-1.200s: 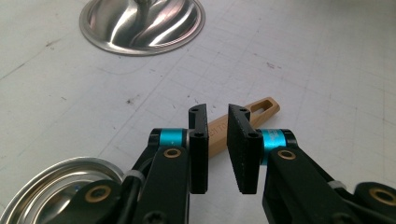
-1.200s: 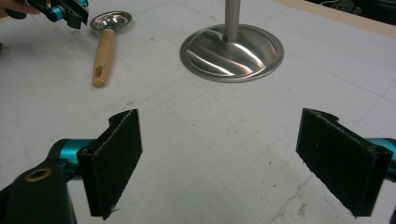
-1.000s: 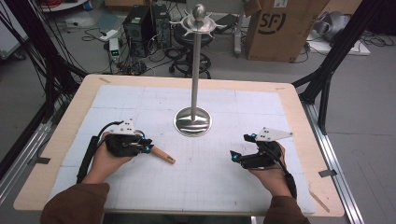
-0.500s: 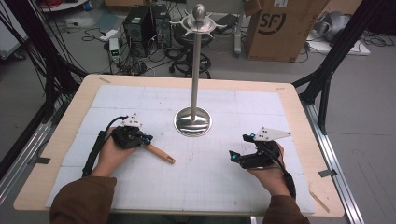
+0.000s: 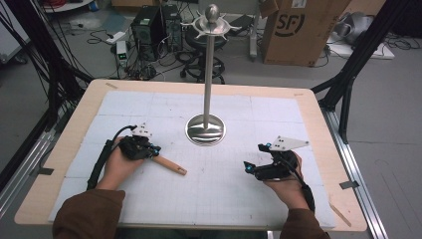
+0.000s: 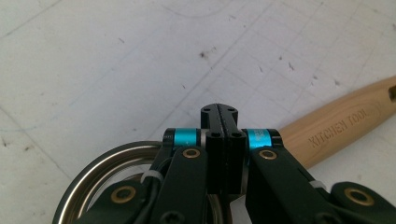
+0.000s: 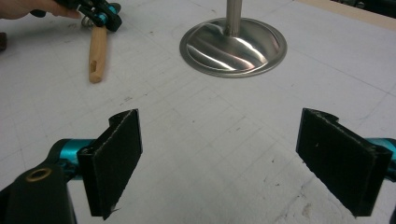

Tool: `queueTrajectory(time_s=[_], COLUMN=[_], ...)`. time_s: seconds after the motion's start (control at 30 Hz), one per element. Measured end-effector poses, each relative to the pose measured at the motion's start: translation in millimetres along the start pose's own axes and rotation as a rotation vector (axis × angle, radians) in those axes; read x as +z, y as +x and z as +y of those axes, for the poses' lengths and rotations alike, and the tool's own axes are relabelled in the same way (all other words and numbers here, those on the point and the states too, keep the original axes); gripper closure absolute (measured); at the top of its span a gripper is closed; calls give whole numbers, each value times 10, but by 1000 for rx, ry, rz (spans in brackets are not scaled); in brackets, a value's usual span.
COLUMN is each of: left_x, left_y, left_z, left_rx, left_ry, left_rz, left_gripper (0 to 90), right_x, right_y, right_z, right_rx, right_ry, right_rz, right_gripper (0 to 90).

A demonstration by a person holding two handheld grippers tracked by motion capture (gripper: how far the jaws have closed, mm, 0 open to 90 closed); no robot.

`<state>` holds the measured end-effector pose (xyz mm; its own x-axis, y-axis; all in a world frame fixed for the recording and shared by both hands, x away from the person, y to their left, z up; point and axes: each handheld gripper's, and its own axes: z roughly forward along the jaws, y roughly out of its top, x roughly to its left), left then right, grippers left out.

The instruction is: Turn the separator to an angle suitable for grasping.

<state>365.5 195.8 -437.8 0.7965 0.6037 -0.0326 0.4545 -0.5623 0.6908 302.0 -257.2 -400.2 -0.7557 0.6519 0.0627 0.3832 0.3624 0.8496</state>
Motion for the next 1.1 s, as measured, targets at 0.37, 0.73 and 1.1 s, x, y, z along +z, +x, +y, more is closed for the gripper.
queueTrajectory(time_s=[0.37, 0.73, 1.1], left_x=[-189, -322, -385], left_y=[-91, -199, -223], left_z=[-160, -295, -325], left_rx=[-23, -31, -35], left_ry=[-11, -22, -36], left_rz=[-10, -27, -38], left_gripper=[897, 897, 898], right_x=[-1, -1, 9], right_y=[7, 17, 9], right_z=[3, 17, 19], right_rx=[-3, -3, -12], right_ry=[-4, -6, -8], right_rz=[5, 11, 13], right_gripper=[132, 132, 132])
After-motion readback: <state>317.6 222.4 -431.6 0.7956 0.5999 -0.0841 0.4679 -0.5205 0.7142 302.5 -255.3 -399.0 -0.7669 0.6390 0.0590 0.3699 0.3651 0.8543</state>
